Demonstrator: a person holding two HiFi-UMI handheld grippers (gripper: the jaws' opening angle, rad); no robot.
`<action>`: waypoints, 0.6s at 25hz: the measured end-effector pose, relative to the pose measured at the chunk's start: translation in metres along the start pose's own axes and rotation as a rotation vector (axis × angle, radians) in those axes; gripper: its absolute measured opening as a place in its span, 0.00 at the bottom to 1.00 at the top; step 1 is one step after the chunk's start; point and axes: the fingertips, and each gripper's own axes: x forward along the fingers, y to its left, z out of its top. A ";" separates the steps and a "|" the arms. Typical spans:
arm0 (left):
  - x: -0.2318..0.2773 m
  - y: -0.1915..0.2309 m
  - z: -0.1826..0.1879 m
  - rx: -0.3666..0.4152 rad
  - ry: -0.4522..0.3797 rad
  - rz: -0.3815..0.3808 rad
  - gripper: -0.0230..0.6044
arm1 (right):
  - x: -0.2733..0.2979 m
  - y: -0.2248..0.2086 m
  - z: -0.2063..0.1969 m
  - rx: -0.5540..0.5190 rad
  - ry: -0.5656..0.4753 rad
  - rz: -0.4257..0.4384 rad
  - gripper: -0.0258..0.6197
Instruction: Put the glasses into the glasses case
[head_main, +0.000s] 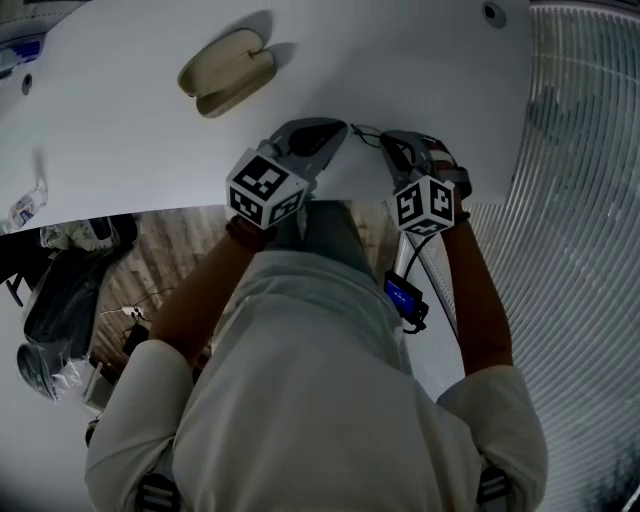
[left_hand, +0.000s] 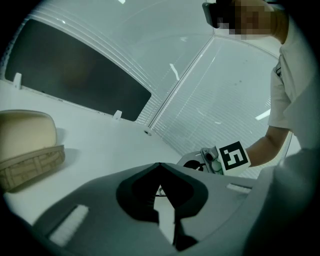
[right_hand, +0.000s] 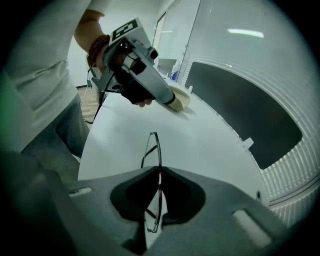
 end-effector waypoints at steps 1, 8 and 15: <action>-0.001 0.000 0.001 0.001 -0.002 0.001 0.04 | -0.001 -0.001 0.001 -0.003 -0.001 -0.003 0.07; -0.021 -0.008 0.021 0.015 -0.037 0.014 0.04 | -0.024 -0.006 0.025 -0.044 -0.016 -0.036 0.07; -0.053 -0.038 0.053 0.049 -0.085 0.006 0.04 | -0.078 -0.012 0.063 -0.064 -0.044 -0.108 0.07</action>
